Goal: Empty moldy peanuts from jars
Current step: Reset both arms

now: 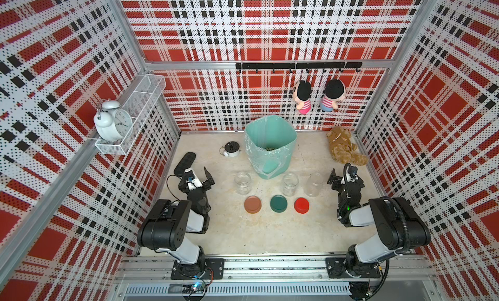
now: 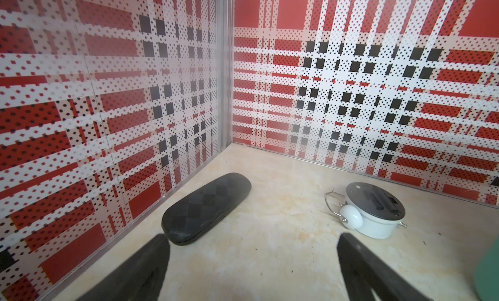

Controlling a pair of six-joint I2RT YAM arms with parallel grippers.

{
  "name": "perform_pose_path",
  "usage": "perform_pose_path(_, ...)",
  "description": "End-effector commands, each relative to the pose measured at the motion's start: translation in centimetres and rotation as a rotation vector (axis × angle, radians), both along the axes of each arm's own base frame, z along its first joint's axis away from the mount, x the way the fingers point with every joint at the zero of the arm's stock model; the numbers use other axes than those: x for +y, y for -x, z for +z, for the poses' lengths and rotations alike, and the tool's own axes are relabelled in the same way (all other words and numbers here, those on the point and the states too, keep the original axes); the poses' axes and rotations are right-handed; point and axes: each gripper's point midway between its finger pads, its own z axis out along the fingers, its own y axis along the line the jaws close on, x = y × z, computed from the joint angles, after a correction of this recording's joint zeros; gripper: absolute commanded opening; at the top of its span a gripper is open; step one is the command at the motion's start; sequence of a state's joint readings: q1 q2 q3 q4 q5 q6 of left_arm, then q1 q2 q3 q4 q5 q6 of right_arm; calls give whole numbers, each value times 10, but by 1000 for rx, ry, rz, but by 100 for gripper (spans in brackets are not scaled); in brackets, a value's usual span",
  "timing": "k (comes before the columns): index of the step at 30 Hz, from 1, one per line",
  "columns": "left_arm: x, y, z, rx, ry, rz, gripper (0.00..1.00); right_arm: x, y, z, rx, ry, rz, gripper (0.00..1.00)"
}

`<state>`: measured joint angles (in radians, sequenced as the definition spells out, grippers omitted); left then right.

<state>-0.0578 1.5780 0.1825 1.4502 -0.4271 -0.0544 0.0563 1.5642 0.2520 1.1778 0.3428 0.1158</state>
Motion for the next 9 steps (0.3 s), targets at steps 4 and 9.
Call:
perform_pose_path(4, 0, -4, 1, 4, -5, 3, 98, 1, -4, 9, -30, 11, -3, 100)
perform_pose_path(9, 0, -4, 1, 1, -3, 3, 98, 1, -4, 8, -29, 11, -5, 100)
